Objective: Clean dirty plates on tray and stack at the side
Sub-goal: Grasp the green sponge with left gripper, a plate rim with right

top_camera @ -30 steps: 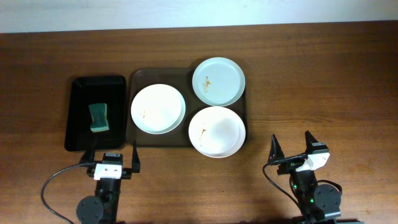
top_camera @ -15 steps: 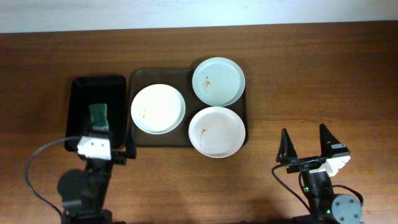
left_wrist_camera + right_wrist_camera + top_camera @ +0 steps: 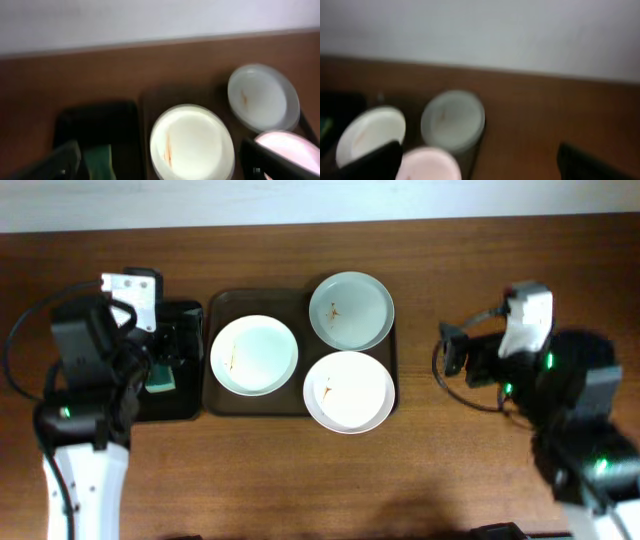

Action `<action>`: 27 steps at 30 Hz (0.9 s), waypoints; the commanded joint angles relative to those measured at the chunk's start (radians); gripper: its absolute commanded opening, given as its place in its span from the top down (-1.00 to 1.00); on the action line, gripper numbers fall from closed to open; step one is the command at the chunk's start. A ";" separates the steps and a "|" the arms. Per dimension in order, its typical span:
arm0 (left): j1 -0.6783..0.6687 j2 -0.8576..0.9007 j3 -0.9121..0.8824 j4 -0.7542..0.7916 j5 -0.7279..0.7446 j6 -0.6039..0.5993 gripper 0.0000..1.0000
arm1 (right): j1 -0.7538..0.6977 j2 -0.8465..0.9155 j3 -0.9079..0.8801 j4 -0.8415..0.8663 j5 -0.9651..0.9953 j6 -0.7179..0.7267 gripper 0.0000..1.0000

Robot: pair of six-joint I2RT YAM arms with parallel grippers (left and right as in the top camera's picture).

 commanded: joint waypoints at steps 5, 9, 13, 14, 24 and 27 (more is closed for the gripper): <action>-0.002 0.229 0.497 -0.452 0.113 0.081 -0.98 | 0.005 0.489 0.758 -0.584 -0.014 -0.039 -0.97; -0.002 0.252 0.583 -0.561 0.114 0.080 -0.98 | 0.005 0.598 0.829 -0.610 -0.014 -0.039 -0.97; -0.003 0.253 0.583 -0.634 0.201 0.008 -0.98 | 0.025 0.710 0.815 -0.568 -0.297 -0.023 -0.97; -0.003 0.253 0.583 -0.634 0.202 0.009 -0.98 | 0.058 0.760 0.815 -0.541 -0.328 0.017 -0.97; 0.000 0.425 0.581 -0.640 -0.311 -0.298 -0.98 | 0.441 1.173 0.815 -0.246 -0.033 0.412 -0.03; 0.040 0.547 0.581 -0.639 -0.319 -0.311 -0.98 | 0.479 1.257 0.815 -0.212 -0.026 0.419 0.11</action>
